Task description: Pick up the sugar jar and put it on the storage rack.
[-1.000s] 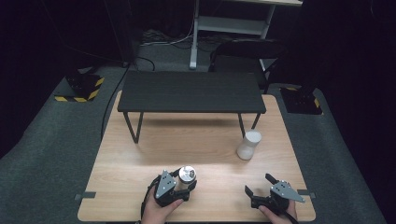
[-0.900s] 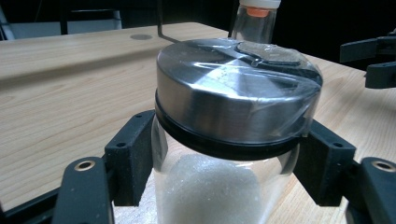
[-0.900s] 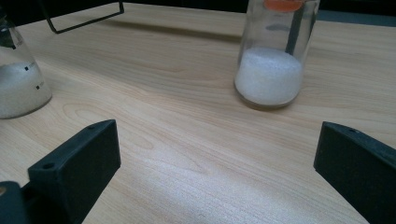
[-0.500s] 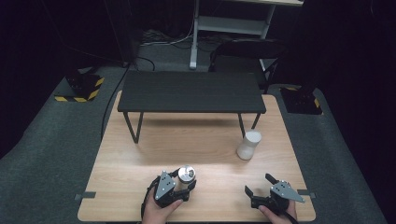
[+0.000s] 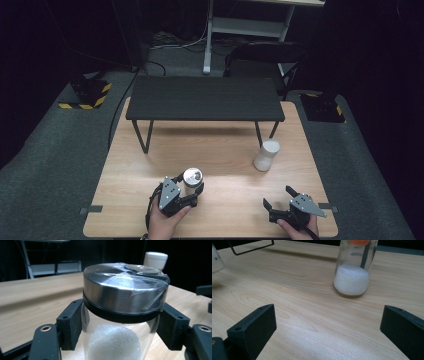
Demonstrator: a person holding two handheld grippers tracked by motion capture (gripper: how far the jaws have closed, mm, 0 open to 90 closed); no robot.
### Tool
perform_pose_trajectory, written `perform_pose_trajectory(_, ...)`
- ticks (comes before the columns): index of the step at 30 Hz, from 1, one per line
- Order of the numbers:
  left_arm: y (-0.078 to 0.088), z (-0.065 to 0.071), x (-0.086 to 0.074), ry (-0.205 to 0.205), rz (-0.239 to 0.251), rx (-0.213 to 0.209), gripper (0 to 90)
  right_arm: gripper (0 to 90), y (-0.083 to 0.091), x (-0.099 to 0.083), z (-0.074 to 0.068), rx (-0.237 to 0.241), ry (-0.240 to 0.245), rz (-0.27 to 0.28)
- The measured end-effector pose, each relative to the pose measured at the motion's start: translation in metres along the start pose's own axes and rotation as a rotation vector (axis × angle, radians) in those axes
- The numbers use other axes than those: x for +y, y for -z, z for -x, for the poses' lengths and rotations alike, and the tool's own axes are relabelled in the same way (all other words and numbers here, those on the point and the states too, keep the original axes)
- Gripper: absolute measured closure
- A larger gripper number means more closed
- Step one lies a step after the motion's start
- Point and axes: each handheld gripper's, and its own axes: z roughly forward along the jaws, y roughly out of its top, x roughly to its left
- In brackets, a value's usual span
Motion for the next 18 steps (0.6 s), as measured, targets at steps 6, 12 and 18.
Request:
perform_pose_trajectory(6, 0.003, -0.003, 0.013, -0.003, 0.024, 0.037, 30.1, 0.0, 0.000, 0.000, 0.000, 0.000, 0.005, 0.002)
perform_pose_trajectory(12, 0.004, -0.006, 0.030, -0.004, 0.052, 0.072, 30.2, 0.0, 0.000, -0.001, -0.001, -0.003, 0.003, 0.003)
perform_pose_trajectory(18, 0.004, -0.008, 0.046, -0.010, 0.067, 0.094, 30.2, 0.0, 0.000, -0.001, 0.000, -0.003, 0.002, 0.004)
